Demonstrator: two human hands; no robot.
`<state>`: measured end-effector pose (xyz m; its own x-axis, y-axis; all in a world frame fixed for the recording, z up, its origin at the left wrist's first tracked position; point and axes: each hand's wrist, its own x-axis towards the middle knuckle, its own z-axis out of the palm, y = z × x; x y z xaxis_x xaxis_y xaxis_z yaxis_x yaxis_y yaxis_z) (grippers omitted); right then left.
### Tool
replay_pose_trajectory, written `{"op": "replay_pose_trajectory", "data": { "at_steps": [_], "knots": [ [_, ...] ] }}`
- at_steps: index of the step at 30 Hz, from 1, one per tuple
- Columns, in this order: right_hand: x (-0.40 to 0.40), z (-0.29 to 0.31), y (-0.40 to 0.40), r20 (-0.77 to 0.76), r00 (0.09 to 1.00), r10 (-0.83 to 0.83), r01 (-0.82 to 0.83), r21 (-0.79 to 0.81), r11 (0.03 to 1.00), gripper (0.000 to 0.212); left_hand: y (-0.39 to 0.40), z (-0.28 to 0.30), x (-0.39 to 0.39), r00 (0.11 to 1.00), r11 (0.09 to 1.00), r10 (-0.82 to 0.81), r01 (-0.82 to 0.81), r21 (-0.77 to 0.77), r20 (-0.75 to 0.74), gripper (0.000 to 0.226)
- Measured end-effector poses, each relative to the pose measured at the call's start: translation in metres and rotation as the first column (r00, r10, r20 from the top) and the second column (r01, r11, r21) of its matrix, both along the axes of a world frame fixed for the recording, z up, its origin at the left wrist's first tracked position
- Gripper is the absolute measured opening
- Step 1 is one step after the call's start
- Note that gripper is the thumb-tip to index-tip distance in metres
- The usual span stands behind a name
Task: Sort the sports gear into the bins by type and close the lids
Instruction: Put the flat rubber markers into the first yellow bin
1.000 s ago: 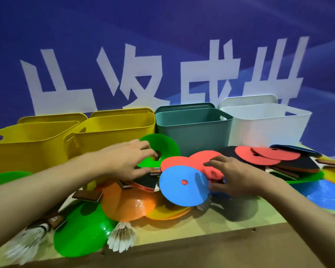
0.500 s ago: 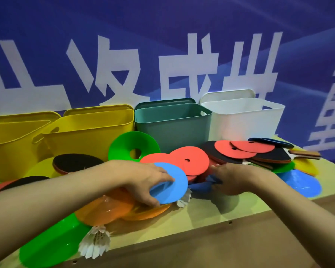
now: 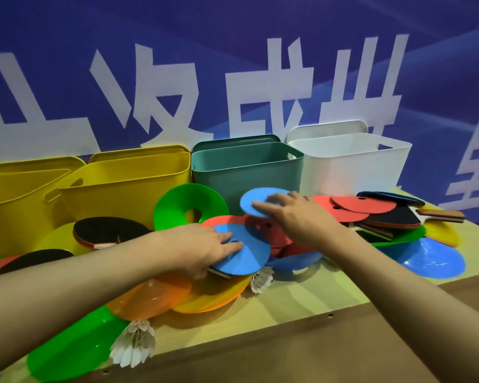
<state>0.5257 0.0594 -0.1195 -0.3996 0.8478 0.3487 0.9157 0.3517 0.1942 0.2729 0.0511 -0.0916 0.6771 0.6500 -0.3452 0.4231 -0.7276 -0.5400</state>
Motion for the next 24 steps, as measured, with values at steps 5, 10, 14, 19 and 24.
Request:
{"op": "replay_pose_trajectory", "data": {
  "at_steps": [5,10,14,19,24],
  "knots": [
    [0.003,-0.030,0.017,0.143,0.989,-0.027,0.068,-0.286,0.956,0.069,0.001,-0.011,-0.004,0.999,0.995,0.036,-0.032,0.099,-0.038,0.083],
    [0.007,-0.025,0.008,0.168,0.986,-0.021,0.085,-0.381,0.921,0.084,0.015,-0.013,0.003,0.996,0.976,-0.083,0.073,0.208,0.039,0.055],
    [0.005,-0.028,0.012,0.173,0.985,0.018,0.024,-0.239,0.971,0.063,0.023,-0.002,0.003,0.991,0.949,-0.129,0.132,0.287,-0.030,0.038],
    [0.002,-0.029,0.015,0.156,0.987,0.051,-0.033,-0.113,0.993,0.045,0.015,0.009,0.004,0.997,0.935,-0.055,0.067,0.347,-0.045,0.032],
    [-0.009,-0.028,0.016,0.166,0.985,0.042,-0.042,-0.001,0.999,0.038,0.010,0.011,-0.008,0.999,0.937,0.008,-0.020,0.348,0.038,0.027]
  ]
}}
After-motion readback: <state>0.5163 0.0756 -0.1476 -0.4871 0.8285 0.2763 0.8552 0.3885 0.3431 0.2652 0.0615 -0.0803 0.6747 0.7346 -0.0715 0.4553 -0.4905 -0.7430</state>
